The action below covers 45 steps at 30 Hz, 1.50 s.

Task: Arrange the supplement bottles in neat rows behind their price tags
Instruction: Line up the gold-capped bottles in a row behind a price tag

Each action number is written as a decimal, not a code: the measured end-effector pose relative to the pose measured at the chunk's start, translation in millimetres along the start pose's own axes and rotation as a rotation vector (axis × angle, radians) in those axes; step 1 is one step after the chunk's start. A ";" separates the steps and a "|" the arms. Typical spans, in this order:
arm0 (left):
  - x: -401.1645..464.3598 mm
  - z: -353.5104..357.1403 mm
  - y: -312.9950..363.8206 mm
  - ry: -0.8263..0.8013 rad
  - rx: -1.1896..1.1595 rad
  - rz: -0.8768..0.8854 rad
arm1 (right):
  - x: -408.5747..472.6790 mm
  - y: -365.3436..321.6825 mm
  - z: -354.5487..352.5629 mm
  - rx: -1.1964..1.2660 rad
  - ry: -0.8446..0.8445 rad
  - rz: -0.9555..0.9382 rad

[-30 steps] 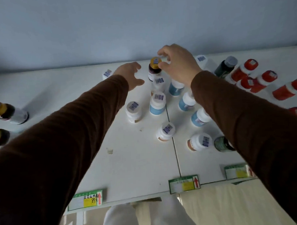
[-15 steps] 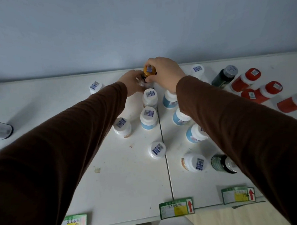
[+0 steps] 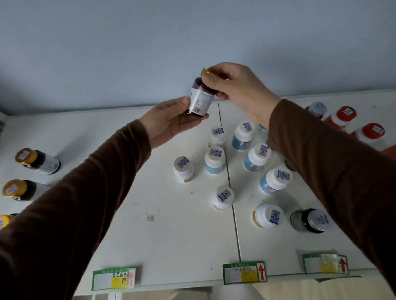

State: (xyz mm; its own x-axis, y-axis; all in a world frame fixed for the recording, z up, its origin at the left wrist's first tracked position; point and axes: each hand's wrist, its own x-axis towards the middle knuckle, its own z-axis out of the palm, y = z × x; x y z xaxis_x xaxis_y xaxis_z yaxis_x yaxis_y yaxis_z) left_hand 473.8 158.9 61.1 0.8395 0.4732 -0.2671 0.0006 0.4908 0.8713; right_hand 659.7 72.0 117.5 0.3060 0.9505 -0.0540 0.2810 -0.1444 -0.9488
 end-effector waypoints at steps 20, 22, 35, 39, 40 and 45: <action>-136.0 -86.7 52.9 0.525 0.884 0.195 | 12.6 -68.9 158.8 -0.180 -0.128 -0.201; -155.8 -123.7 66.6 0.562 1.022 0.157 | 21.4 -80.2 195.4 -0.201 -0.127 -0.218; -214.7 -337.3 81.9 0.634 1.444 -0.046 | 76.9 -82.2 397.2 -0.500 -0.139 -0.118; -213.9 -360.8 74.3 0.612 1.495 -0.055 | 89.4 -74.9 426.0 -0.572 -0.162 -0.100; -213.8 -364.4 72.3 0.609 1.478 -0.062 | 92.4 -72.3 430.5 -0.578 -0.165 -0.093; -213.2 -371.8 63.3 0.608 1.460 -0.080 | 97.3 -59.8 442.1 -0.610 -0.174 -0.077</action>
State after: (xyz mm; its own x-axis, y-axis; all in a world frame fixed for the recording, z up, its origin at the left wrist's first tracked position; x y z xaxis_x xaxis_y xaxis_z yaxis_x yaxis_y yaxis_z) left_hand 92.9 361.1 20.1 0.4777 0.8679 -0.1360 0.8339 -0.3993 0.3809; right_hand 270.5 294.7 31.3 0.1263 0.9878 -0.0914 0.7791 -0.1558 -0.6073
